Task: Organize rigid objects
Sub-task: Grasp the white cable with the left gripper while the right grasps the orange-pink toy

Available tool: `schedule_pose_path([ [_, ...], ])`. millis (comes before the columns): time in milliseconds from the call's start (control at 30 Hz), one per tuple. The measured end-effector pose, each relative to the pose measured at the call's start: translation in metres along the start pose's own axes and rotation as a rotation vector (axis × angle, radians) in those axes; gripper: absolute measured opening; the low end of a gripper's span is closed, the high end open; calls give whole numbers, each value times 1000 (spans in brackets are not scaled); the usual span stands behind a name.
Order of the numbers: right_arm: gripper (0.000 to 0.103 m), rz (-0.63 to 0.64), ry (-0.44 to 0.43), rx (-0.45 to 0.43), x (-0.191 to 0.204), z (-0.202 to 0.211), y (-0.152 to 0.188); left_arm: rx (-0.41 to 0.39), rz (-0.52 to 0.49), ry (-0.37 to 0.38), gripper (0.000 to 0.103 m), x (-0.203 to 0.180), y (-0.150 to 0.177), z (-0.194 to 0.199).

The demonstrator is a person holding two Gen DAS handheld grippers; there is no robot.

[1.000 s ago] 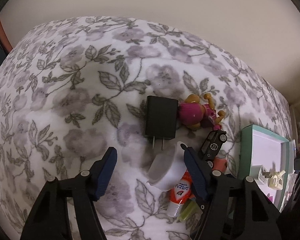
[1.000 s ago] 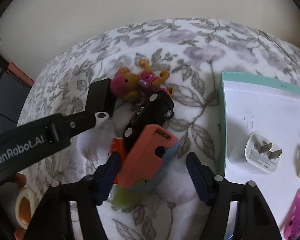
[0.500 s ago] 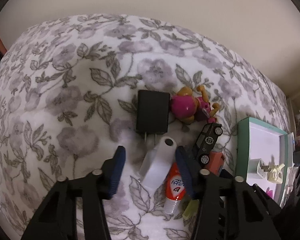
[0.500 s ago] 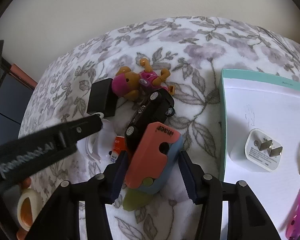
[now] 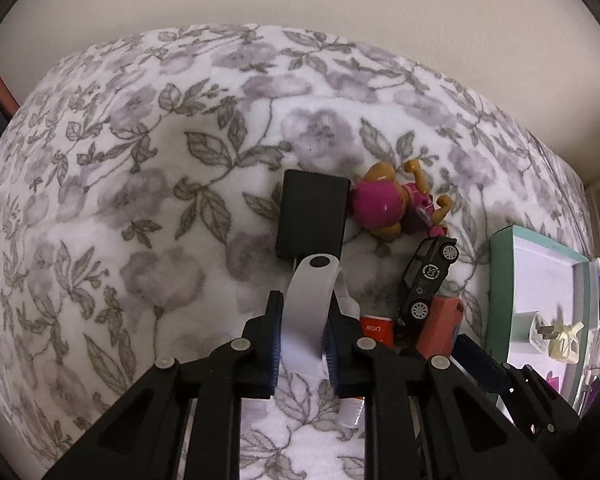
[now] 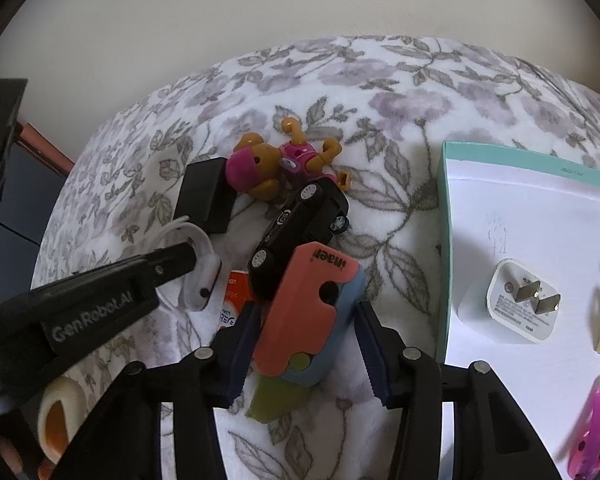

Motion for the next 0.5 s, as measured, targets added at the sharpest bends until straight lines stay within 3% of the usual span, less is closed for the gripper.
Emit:
schedule_pose_path([
  [367,47,20,18,5,0,-1,0,-26,7,-28,20,5,-3,12],
  [500,47,63,85,21,3,-1,1,0,10,-36,20,5,-1,4],
])
Point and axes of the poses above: each gripper's, at about its wrist camera, not at the fingertips, and z roughly against the way its jaws point, x to its left, y to its underside, the point moved 4 cm from there along -z, roughly the way its jaws point, and after that the axes turned 4 degrees about -y, right-handed, at the moved point
